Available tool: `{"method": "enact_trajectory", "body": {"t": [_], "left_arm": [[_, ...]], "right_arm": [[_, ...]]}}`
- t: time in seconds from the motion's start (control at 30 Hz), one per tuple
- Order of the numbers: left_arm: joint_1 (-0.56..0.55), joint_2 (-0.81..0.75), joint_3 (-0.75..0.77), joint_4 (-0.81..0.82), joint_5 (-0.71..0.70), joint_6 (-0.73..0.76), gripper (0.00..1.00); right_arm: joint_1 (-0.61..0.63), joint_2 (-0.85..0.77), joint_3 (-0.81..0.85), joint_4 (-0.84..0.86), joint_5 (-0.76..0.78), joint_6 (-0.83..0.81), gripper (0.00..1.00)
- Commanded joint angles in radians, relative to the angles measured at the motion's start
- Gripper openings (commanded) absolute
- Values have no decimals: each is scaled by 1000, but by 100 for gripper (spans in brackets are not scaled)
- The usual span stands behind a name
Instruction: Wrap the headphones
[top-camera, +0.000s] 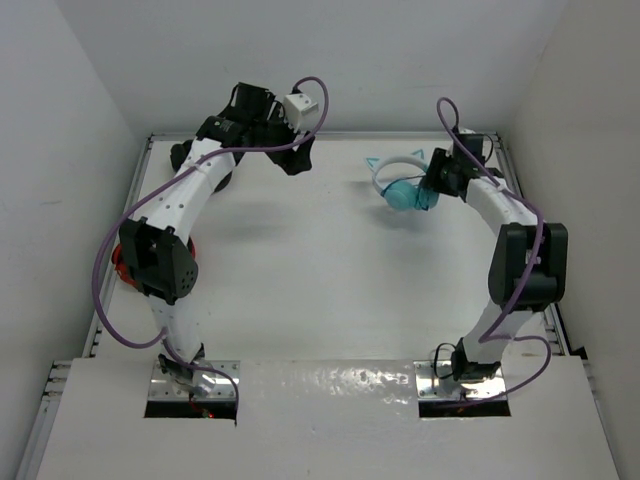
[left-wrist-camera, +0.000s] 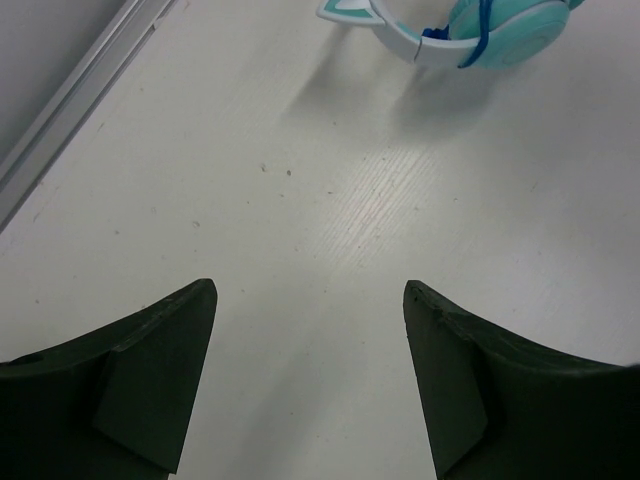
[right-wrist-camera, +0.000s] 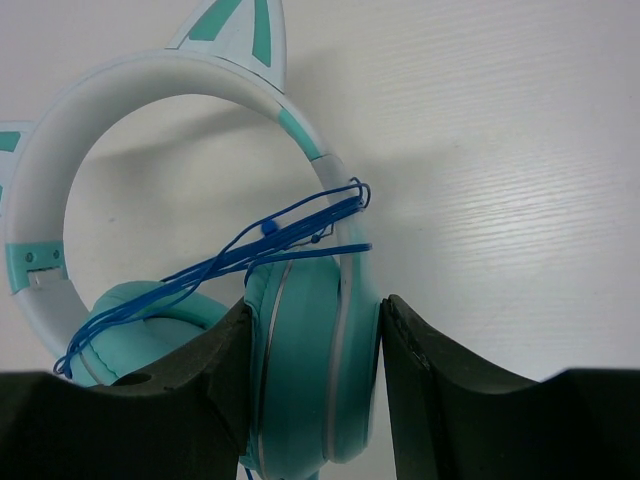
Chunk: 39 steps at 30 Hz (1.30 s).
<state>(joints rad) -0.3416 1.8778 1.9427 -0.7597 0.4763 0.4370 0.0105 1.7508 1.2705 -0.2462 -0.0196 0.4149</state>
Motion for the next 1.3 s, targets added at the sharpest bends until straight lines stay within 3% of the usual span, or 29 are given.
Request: {"method": "enact_trajectory", "body": {"t": [0.0,0.43,0.47,0.5,0.53,0.57,0.63,0.83,0.93,1.1,1.27], "left_arm": [[-8,-46,2,11,1,6,73],[-8,-51,4,11,-2,2,73],[-8,-49,5,13,-2,-3,73],[-8,-49,7,16,1,-4,73],[-8,-49,7,17,1,-7,73],[-8,-48,9,19,2,-9,73],[-8,-49,9,16,2,-7,73],[-8,-52,21,-3,-4,2,73],[-7,-60,39,-20,-48,5,72],[35,-140,-48,-29,-159,-12,70],[107,-314,-328,-20,-229,43,70]], "right_arm": [[-36,36,26,79,17,13,0],[-130,125,-40,76,75,-33,0],[-130,131,-28,64,67,-42,3],[-130,142,-20,33,63,-65,28],[-130,142,-16,19,60,-73,43],[-129,138,-17,9,58,-77,56],[-129,93,-36,10,63,-87,70],[-130,-75,-66,13,107,-87,83],[-130,-172,-75,-10,116,-47,99],[-132,-351,-201,-15,216,50,99],[-133,-589,-454,16,326,93,99]]}}
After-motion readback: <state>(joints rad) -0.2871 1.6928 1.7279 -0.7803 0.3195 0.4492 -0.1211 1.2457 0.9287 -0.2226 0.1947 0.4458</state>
